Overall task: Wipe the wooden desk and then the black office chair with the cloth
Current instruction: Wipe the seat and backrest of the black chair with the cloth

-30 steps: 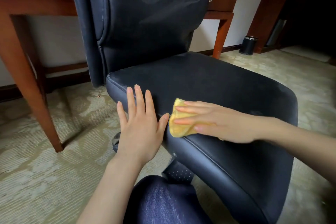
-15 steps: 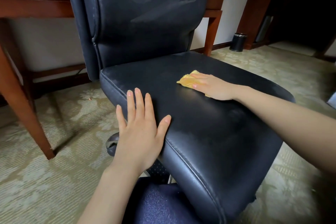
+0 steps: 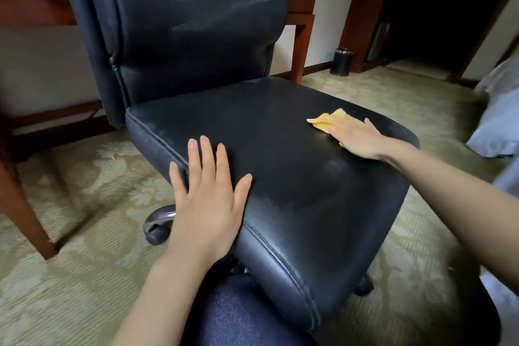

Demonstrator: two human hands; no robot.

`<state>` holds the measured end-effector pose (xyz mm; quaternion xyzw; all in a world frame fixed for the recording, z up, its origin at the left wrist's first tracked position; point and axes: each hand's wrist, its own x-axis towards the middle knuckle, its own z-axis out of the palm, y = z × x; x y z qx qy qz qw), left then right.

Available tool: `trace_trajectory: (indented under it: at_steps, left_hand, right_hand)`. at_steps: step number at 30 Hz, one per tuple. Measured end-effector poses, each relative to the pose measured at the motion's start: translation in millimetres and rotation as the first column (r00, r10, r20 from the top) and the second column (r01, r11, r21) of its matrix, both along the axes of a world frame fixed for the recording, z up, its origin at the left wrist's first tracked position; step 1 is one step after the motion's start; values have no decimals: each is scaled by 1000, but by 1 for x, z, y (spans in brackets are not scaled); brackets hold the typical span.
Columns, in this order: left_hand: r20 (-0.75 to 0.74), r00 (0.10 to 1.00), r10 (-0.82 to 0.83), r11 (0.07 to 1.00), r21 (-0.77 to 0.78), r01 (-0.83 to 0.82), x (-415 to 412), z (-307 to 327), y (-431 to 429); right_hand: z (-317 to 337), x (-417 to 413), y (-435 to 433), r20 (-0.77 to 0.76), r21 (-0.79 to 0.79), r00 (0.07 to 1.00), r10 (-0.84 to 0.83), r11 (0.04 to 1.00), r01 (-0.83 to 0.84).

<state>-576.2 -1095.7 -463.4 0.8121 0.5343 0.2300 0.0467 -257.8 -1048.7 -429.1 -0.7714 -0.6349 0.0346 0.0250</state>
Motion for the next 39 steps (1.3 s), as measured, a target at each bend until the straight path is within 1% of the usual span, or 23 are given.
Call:
trace_trajectory:
  at_steps: [5,7,8,10,12,14,15,17,19,21,23,25,27,30,32,34,35,36,38,39]
  left_hand:
    - [21,1000,10,1000,-17,-10,-2,-1,4]
    - [33,999,14,1000,-24,-13,-2,-2,4]
    - [40,999,15,1000,-27,-14,-2,-2,3]
    - [56,998,14,999,-33,-12,-3,-2,3]
    - [68,998,12,999,-39,-9,-3,-2,2]
    - [70,997,14,999,-38,-11,-4,-2,1]
    - [71,997,13,999,-35,-10,-4,-1,1]
    - [71,997,10,1000,-29,-8,-3,1,0]
    - [56,998,6,1000,-3,-6,-3,3,-1]
    - [25,1000,-11,998,61,10,-3,5,-4]
    - [11,998,-60,992,115,58,2,7,-10]
    - [35,990,-133,983,129,128,8,10,-16]
    - [95,978,-188,977,122,176,17,15,-19]
    - [192,960,-205,978,80,193,36,21,-19]
    - [178,961,-210,977,63,201,52,21,-22]
    - [86,977,-195,979,69,190,66,18,-25]
    - [36,983,-180,981,84,176,69,16,-25]
    - [13,987,-163,982,96,161,68,14,-25]
    - [30,990,-139,986,99,136,69,14,-23]
    - [41,990,-137,986,105,132,69,14,-23]
  right_hand:
    - [3,-39,-45,-29,25,986,166,986,-165]
    - [1,-55,-64,-13,56,969,246,968,-245]
    - [-1,-63,-75,-8,84,959,284,956,-282]
    - [-5,-81,-94,-31,193,929,368,915,-355]
    - [-6,-101,-113,-77,308,881,467,852,-424]
    - [-10,-120,-132,-95,362,825,556,792,-492]
    - [-14,-129,-141,-100,364,814,572,783,-505]
    - [-26,-147,-158,-115,349,824,554,799,-489]
    - [-37,-161,-171,-47,380,831,554,779,-498]
    - [-42,-168,-176,4,428,830,558,749,-505]
    - [-43,-167,-175,27,469,814,580,712,-523]
    - [-45,-160,-170,59,476,804,591,692,-543]
    - [-49,-147,-165,17,486,844,536,733,-476]
    - [-49,-115,-155,-125,519,921,369,815,-256]
    - [-50,-86,-143,-211,519,945,251,848,-109]
    - [-49,-51,-128,-265,511,952,151,860,6]
    - [-48,-36,-120,-268,508,954,134,861,22]
    - [-45,-22,-112,-266,516,952,151,857,8]
    - [-40,9,-97,-266,551,940,213,834,-33]
    - [-39,26,-90,-275,549,937,216,835,-32]
